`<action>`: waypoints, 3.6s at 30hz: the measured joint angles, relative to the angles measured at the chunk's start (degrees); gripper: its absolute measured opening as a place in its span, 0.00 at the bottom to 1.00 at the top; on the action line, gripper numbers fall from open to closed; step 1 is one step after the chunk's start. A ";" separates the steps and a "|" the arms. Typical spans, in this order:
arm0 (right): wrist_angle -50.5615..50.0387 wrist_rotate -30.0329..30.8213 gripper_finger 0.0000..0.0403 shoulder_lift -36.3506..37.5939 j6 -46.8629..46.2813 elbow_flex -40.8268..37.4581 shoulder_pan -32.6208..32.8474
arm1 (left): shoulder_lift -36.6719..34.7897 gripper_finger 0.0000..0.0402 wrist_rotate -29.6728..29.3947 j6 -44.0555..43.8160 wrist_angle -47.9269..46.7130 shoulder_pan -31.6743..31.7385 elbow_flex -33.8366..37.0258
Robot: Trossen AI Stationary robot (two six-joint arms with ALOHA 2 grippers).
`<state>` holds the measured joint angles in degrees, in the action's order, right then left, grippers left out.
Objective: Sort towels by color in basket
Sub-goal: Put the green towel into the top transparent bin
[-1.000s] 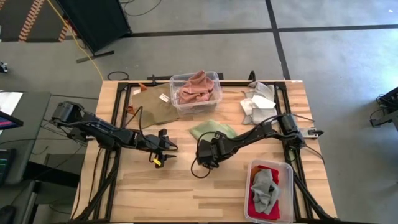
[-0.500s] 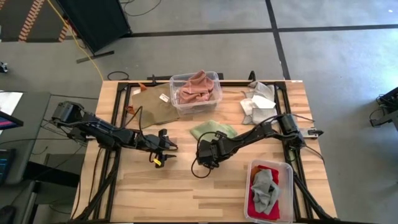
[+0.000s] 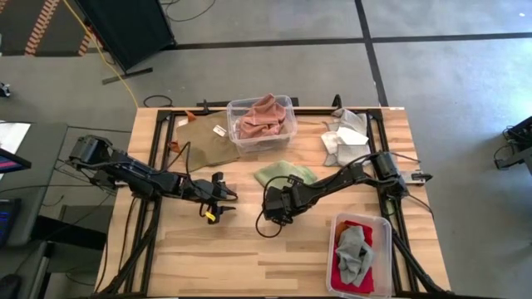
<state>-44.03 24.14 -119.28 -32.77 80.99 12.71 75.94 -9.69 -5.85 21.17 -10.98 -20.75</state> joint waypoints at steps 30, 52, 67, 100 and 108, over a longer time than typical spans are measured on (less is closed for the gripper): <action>0.02 -0.02 0.26 -0.02 0.28 0.00 -0.02 | 0.00 0.57 0.21 0.00 0.24 0.01 0.00; -0.94 -0.14 0.08 1.97 1.31 -0.17 1.58 | 0.02 0.57 0.16 0.22 0.26 0.02 0.00; 0.01 11.47 0.07 19.60 8.22 -0.11 7.10 | 0.02 0.57 -0.14 1.64 1.13 0.02 0.01; 31.40 -11.22 0.07 28.84 45.07 -0.02 -35.02 | 0.02 0.57 -1.25 2.16 1.33 0.10 0.02; 34.49 -21.73 0.07 19.35 42.30 0.04 -39.25 | 0.02 0.57 -1.45 0.49 -0.31 0.08 0.02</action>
<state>-9.55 2.41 -99.93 9.52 81.03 -26.54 75.96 -11.14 -5.36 20.86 -10.90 -20.73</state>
